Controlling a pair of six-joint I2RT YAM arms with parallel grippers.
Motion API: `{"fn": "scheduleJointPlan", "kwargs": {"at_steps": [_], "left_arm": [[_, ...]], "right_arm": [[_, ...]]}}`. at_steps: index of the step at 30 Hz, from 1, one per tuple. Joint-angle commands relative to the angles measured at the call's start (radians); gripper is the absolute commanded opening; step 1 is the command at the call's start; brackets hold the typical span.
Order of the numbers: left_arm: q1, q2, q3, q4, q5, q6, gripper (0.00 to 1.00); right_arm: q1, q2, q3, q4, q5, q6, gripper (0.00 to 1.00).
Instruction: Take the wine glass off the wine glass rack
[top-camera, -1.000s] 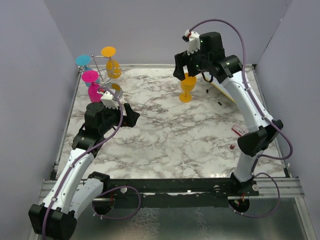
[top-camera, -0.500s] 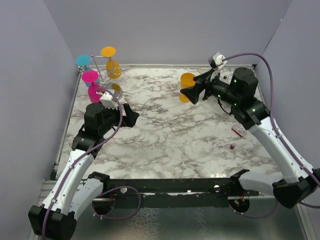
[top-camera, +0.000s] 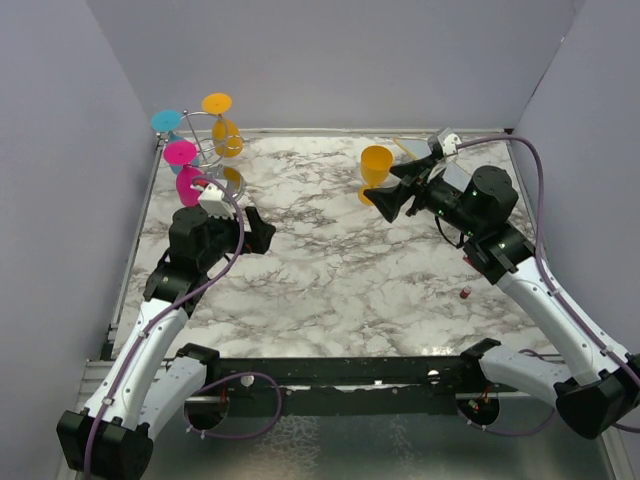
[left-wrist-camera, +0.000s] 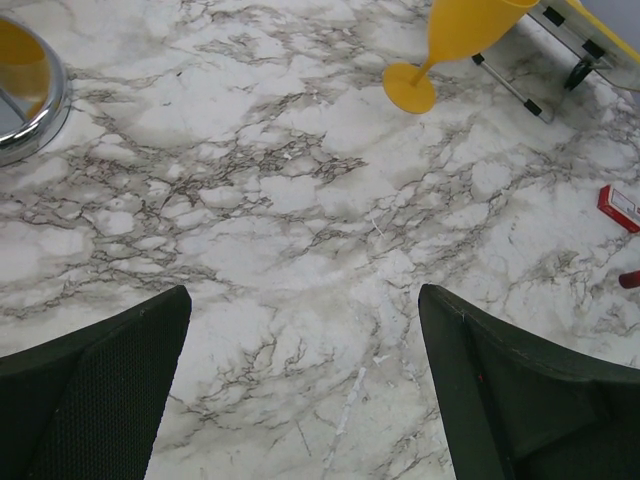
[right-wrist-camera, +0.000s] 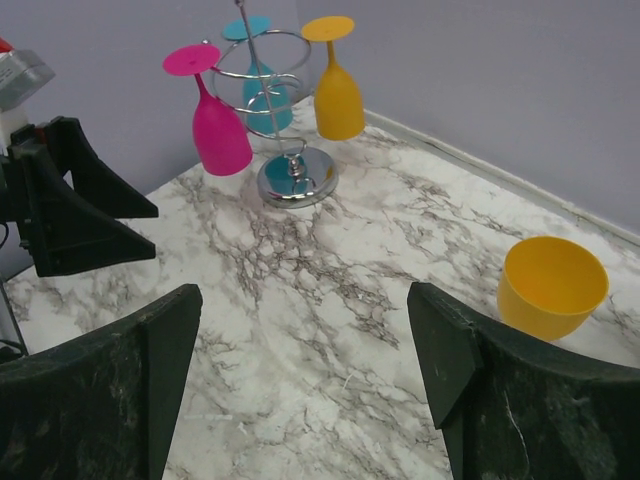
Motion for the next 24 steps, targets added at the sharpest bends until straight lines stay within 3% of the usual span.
{"fn": "scheduleJointPlan", "kwargs": {"at_steps": [1,11,24], "left_arm": [[-0.001,0.007,0.066,-0.034,-0.053,-0.03,1.0],[-0.001,0.132,0.349,-0.194,-0.133,-0.118,0.99],[0.004,0.297,0.628,-0.366,-0.288,-0.072,0.99]], "right_arm": [[0.007,-0.051,-0.031,0.066,0.047,0.004,0.86],[0.007,-0.076,-0.056,0.064,0.091,-0.01,0.9],[0.007,-0.073,-0.072,0.073,0.149,-0.016,0.95]]}}
